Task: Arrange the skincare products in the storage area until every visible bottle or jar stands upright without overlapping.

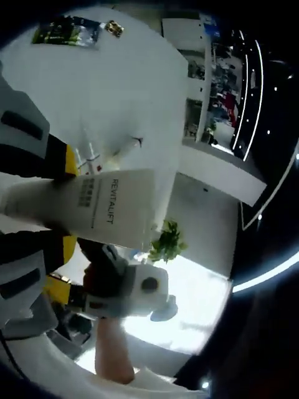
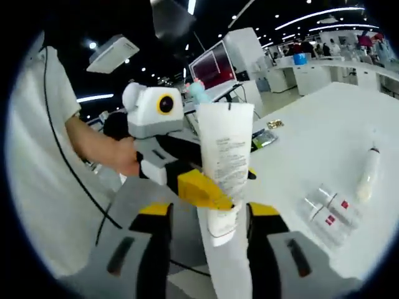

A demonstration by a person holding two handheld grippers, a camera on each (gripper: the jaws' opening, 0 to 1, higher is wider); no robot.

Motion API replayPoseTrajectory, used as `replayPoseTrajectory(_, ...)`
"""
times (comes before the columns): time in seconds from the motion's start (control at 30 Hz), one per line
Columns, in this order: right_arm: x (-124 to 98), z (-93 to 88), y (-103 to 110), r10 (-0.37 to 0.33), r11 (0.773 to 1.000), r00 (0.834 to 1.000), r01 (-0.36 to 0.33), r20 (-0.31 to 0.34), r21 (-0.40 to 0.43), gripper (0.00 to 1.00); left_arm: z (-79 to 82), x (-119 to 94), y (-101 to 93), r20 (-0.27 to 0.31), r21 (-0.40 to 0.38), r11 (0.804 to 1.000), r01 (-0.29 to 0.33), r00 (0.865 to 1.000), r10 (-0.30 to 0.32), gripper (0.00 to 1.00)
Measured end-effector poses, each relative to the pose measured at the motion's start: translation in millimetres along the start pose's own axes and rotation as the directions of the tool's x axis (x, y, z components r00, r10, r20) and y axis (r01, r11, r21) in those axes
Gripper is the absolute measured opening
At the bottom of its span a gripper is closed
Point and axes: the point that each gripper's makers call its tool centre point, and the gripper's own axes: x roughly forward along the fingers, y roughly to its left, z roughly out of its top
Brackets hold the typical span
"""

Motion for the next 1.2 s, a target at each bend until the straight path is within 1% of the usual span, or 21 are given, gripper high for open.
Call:
replayPoseTrajectory(0.07, -4, -1.0, -4, -0.036, 0.998, 0.999, 0.035, 0.006, 0.046, 0.50, -5.4, 4, -0.9, -0.016, 0.023, 1.000, -0.011, 1.000, 0.011, 0.31)
replayPoseTrajectory(0.13, -8, 5.1, -5, -0.062, 0.994, 0.998, 0.058, 0.033, 0.094, 0.50, -9.3, 6, -3.9, -0.027, 0.043, 0.999, -0.012, 1.000, 0.013, 0.31)
replayPoseTrajectory(0.23, -10, 25.8, -5, -0.117, 0.987, 0.988, 0.105, 0.095, 0.124, 0.50, -15.6, 9, -10.0, -0.048, 0.081, 0.997, -0.012, 0.999, 0.016, 0.32)
replayPoseTrajectory(0.33, -5, 37.3, -6, -0.165, 0.974, 0.981, 0.145, 0.102, 0.175, 0.46, -18.6, 11, -11.9, -0.055, 0.100, 0.995, -0.028, 0.998, 0.033, 0.32)
replayPoseTrajectory(0.4, 1, 35.0, -15, -0.223, 0.954, 0.973, 0.206, 0.056, 0.218, 0.40, -20.0, 13, -12.1, -0.064, 0.145, 0.988, -0.046, 0.996, 0.055, 0.32)
replayPoseTrajectory(0.43, 3, 29.5, -20, -0.252, 0.943, 0.968, 0.243, 0.013, 0.227, 0.34, -20.4, 13, -12.7, -0.066, 0.154, 0.987, -0.052, 0.996, 0.063, 0.32)
replayPoseTrajectory(0.5, 11, 23.5, -25, -0.272, 0.939, 0.962, 0.272, -0.030, 0.210, 0.32, -20.4, 14, -14.1, -0.066, 0.162, 0.985, -0.058, 0.995, 0.070, 0.32)
replayPoseTrajectory(0.53, 14, 21.0, -23, -0.266, 0.936, 0.963, 0.270, -0.050, 0.226, 0.31, -20.8, 14, -13.3, -0.071, 0.161, 0.985, -0.063, 0.995, 0.076, 0.32)
replayPoseTrajectory(0.6, 21, 21.9, -20, -0.255, 0.940, 0.965, 0.261, -0.055, 0.221, 0.28, -21.8, 14, -13.1, -0.080, 0.187, 0.980, -0.066, 0.993, 0.082, 0.32)
replayPoseTrajectory(0.63, 21, 17.8, -22, -0.285, 0.934, 0.954, 0.297, -0.088, 0.198, 0.27, -21.4, 14, -13.1, -0.079, 0.199, 0.977, -0.073, 0.993, 0.090, 0.32)
replayPoseTrajectory(0.67, 21, 18.3, -26, -0.306, 0.936, 0.948, 0.317, -0.088, 0.151, 0.25, -21.5, 14, -13.2, -0.081, 0.210, 0.975, -0.073, 0.993, 0.091, 0.32)
replayPoseTrajectory(0.7, 20, 14.7, -29, -0.335, 0.932, 0.935, 0.347, -0.113, 0.109, 0.23, -22.4, 14, -12.2, -0.095, 0.229, 0.970, -0.077, 0.990, 0.101, 0.32)
replayPoseTrajectory(0.73, 22, 16.2, -24, -0.313, 0.934, 0.944, 0.326, -0.106, 0.144, 0.22, -24.0, 13, -11.6, -0.104, 0.237, 0.968, -0.080, 0.989, 0.107, 0.32)
replayPoseTrajectory(0.8, 21, 16.7, -25, -0.325, 0.935, 0.941, 0.336, -0.098, 0.118, 0.19, -22.3, 12, -9.6, -0.090, 0.233, 0.968, -0.096, 0.989, 0.120, 0.33)
replayPoseTrajectory(0.87, 18, 16.2, -28, -0.351, 0.928, 0.931, 0.360, -0.102, 0.093, 0.12, -22.3, 11, -6.7, -0.085, 0.238, 0.965, -0.112, 0.987, 0.136, 0.34)
replayPoseTrajectory(0.9, 18, 17.1, -26, -0.332, 0.939, 0.939, 0.339, -0.091, 0.062, 0.12, -22.2, 9, -6.5, -0.082, 0.244, 0.963, -0.111, 0.988, 0.135, 0.34)
replayPoseTrajectory(0.93, 17, 17.3, -26, -0.338, 0.936, 0.937, 0.345, -0.090, 0.076, 0.11, -21.1, 8, -7.3, -0.073, 0.251, 0.962, -0.105, 0.989, 0.127, 0.34)
replayPoseTrajectory(0.97, 18, 17.9, -25, -0.342, 0.936, 0.936, 0.347, -0.089, 0.058, 0.11, -20.8, 8, -7.5, -0.073, 0.255, 0.961, -0.103, 0.989, 0.126, 0.34)
replayPoseTrajectory(1.0, 18, 19.1, -26, -0.350, 0.937, 0.932, 0.350, -0.089, -0.020, 0.10, -20.5, 8, -7.1, -0.073, 0.264, 0.959, -0.107, 0.989, 0.130, 0.34)
replayPoseTrajectory(1.13, 22, 18.5, -23, -0.349, 0.928, 0.928, 0.323, -0.128, -0.188, 0.10, -21.3, 6, -3.8, -0.074, 0.246, 0.962, -0.115, 0.988, 0.136, 0.34)
replayPoseTrajectory(1.2, 26, 18.5, -21, -0.328, 0.932, 0.935, 0.297, -0.133, -0.209, 0.10, -22.7, 3, -1.2, -0.075, 0.235, 0.966, -0.109, 0.989, 0.130, 0.34)
